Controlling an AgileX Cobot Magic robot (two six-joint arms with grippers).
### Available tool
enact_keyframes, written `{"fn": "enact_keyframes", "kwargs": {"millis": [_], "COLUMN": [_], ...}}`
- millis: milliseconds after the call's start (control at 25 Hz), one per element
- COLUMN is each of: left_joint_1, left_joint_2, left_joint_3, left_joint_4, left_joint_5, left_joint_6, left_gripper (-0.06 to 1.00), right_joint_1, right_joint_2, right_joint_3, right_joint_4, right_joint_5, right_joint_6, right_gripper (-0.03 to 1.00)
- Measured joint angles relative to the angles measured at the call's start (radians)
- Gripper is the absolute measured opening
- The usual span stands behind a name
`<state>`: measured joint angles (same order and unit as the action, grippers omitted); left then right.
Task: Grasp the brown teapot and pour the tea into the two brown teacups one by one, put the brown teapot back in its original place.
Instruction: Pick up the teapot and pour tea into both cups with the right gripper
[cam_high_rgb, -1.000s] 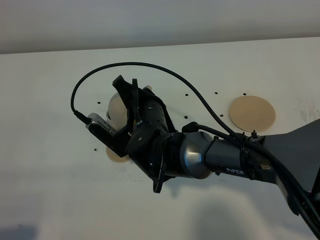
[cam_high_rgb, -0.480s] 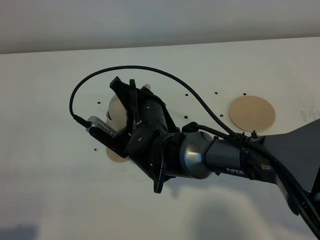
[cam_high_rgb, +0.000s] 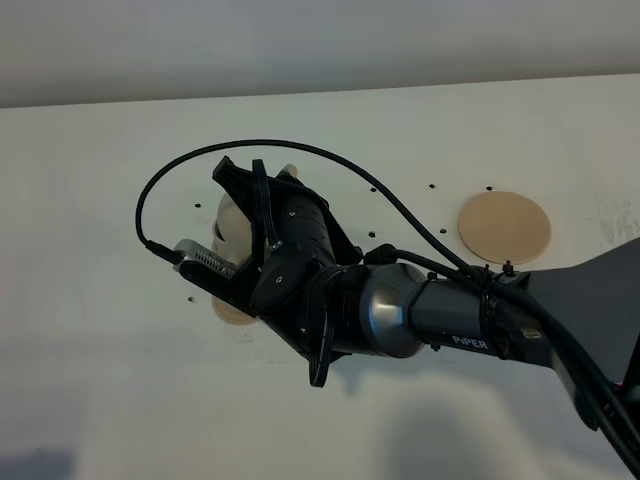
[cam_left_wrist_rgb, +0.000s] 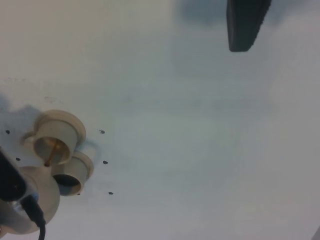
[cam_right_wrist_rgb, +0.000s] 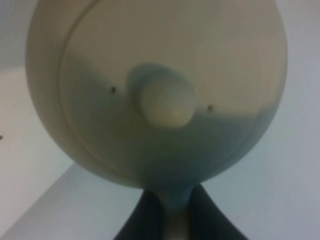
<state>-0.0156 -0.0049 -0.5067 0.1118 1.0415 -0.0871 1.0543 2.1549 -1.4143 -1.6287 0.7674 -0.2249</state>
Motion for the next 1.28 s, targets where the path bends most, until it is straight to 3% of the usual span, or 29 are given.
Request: {"fn": "enact_keyframes", "kwargs": {"millis": [1280], "left_joint_1": [0.000], "left_joint_2": [0.000], "left_joint_3": [0.000], "left_joint_4": [0.000], "left_joint_5": [0.000], "left_joint_6": [0.000], "left_gripper": [0.61], "right_joint_1": [-0.010], "right_joint_2": [0.001], "right_joint_3": [0.000], "right_joint_4": [-0.093], "right_joint_5": [-0.011], "right_joint_6": [-0.024], "right_gripper": [0.13]}}
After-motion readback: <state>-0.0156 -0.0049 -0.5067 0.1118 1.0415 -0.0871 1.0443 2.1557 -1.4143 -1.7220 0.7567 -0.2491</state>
